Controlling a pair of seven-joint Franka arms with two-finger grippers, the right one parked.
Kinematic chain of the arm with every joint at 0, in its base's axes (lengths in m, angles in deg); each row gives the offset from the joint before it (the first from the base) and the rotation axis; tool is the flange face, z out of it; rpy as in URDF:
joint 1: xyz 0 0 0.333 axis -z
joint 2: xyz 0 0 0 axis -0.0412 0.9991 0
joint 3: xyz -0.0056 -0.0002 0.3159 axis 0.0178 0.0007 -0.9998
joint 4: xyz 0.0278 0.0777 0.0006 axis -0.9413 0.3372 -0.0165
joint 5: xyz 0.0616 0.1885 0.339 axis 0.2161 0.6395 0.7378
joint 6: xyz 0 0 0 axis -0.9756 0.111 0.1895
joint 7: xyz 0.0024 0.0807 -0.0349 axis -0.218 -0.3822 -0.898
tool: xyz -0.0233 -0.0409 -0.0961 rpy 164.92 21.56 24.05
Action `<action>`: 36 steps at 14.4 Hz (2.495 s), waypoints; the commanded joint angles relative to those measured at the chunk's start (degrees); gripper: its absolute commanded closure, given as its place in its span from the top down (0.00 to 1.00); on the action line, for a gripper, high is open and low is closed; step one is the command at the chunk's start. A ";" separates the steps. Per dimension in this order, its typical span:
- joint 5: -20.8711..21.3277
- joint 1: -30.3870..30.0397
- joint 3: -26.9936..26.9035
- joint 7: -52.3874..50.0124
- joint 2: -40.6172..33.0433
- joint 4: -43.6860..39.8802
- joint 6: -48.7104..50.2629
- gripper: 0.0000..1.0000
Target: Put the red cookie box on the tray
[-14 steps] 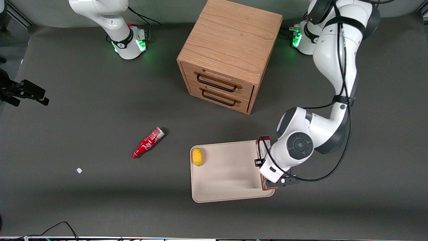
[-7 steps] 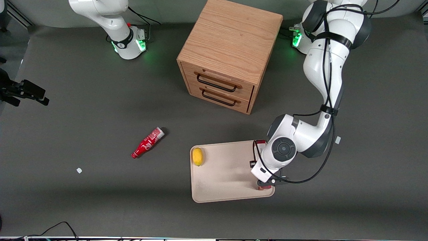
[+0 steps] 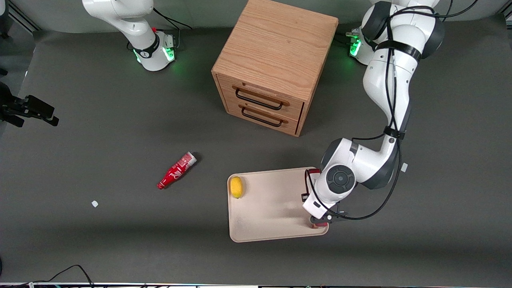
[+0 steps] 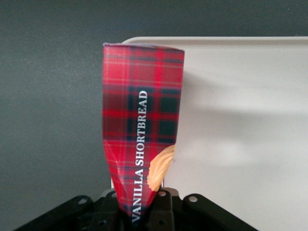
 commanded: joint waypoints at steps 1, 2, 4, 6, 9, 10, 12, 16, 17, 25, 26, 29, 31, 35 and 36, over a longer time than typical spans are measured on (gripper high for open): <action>0.85 0.71 -0.87 -1.95 -1.26 1.28 -0.94 1.00; 0.59 0.62 -0.87 -2.04 -1.61 1.54 -1.46 1.00; 0.42 -0.86 -0.70 -1.95 -4.93 6.43 -4.44 1.00; -0.02 -3.23 -0.26 -1.78 -10.81 13.20 -9.18 1.00; -5.19 -5.87 0.79 -1.52 -19.17 17.60 -7.98 1.00; -6.08 -7.54 1.49 -1.42 -22.59 19.71 -6.84 1.00; -6.18 -12.54 3.42 -0.73 -30.14 24.11 -2.20 1.00; -6.09 -20.19 3.52 14.53 -40.79 26.32 14.67 1.00; -6.09 -22.04 3.52 18.05 -43.17 27.98 16.88 1.00; -6.79 -30.58 3.78 28.19 -59.09 40.39 18.91 1.00; -6.79 -30.58 3.78 28.98 -59.62 40.30 19.10 1.00; -6.88 -30.58 4.75 30.30 -61.29 40.13 19.01 1.00; -7.75 -30.58 5.27 30.39 -61.82 40.04 19.10 1.00; -10.13 -30.76 5.19 31.36 -61.82 39.33 20.06 1.00; -10.13 -30.67 5.19 31.45 -61.74 39.33 20.15 1.00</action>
